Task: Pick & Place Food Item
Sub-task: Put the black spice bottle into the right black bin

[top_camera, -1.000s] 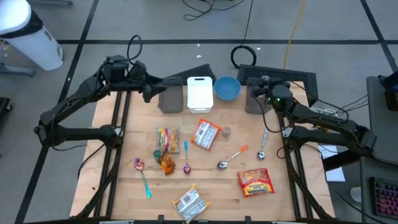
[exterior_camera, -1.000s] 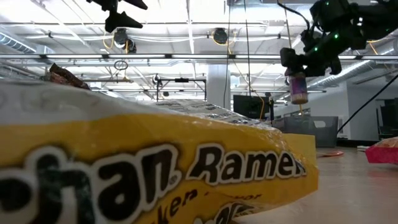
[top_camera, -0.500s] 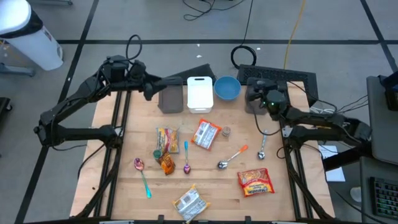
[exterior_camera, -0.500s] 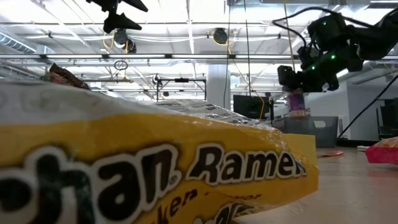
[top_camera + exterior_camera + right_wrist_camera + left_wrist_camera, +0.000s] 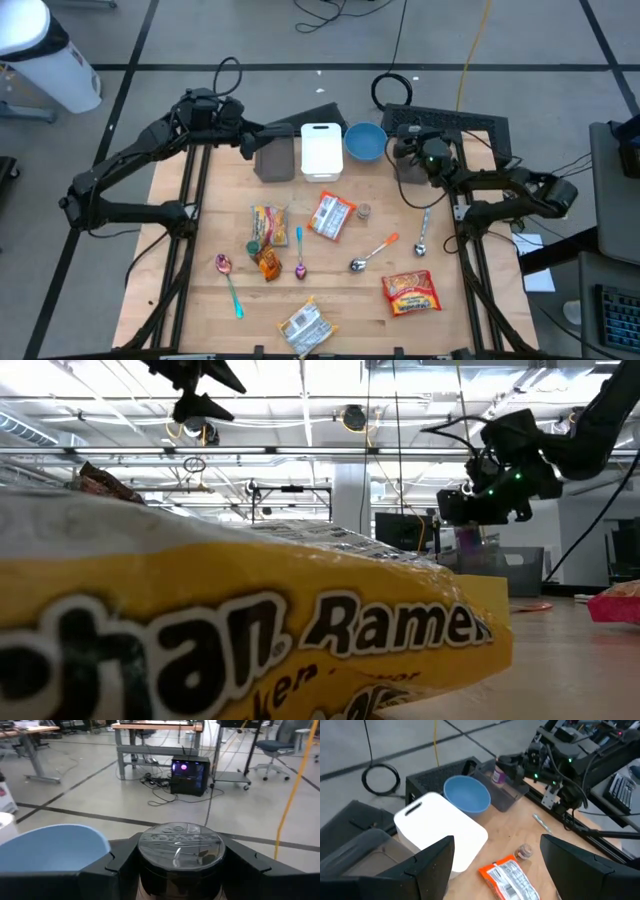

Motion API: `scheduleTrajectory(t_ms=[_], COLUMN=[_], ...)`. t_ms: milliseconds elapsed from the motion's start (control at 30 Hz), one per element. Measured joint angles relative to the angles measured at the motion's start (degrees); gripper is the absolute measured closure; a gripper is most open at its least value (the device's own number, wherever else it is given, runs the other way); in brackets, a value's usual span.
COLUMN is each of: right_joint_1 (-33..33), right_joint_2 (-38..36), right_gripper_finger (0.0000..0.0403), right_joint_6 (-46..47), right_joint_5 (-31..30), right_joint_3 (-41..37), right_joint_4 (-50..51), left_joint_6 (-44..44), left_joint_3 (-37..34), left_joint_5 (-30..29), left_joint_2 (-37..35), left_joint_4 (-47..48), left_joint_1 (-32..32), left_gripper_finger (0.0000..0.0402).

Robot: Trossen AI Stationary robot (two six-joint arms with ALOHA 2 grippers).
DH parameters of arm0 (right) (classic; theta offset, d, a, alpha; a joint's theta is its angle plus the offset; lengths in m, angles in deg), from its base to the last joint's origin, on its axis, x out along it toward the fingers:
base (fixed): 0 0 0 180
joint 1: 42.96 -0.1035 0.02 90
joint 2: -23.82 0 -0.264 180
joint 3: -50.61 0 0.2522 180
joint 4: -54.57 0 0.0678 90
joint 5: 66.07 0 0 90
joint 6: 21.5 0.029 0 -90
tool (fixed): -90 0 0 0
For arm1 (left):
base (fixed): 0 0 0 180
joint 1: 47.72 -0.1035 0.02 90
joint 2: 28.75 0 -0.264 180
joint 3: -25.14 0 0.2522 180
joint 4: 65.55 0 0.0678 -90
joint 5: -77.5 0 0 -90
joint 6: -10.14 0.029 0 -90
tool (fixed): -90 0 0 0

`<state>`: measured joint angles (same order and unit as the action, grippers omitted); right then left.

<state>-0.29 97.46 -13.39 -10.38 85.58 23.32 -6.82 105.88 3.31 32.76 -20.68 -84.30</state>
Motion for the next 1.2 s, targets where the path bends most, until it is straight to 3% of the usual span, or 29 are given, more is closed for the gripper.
scheduleTrajectory(t_ms=[167, 267, 767, 1200], right_joint_1=[2.0, 2.5, 3.1, 6.2], right_joint_2=[2.5, 4.3, 13.1, 13.5], right_gripper_finger=[0.0202, 0.0202, 0.0202, 0.0202], right_joint_6=[0.5, -0.9, -4.5, -4.3], right_joint_5=[0.4, 3.6, 7.5, 7.5], right_joint_3=[0.0, 0.1, 6.5, 6.8], right_joint_4=[-2.5, -4.9, -5.1, -4.2], left_joint_6=[-0.3, -0.8, -1.4, -1.4], left_joint_3=[0.0, 0.0, 0.0, 0.0], left_joint_5=[2.2, 2.3, 2.1, 2.1], left_joint_2=[2.3, 3.3, 3.8, 3.7], left_joint_4=[-0.4, -1.9, -4.0, -3.9], left_joint_1=[0.1, 0.7, 1.1, 1.1], left_gripper_finger=[0.0103, 0.0103, 0.0103, 0.0103])
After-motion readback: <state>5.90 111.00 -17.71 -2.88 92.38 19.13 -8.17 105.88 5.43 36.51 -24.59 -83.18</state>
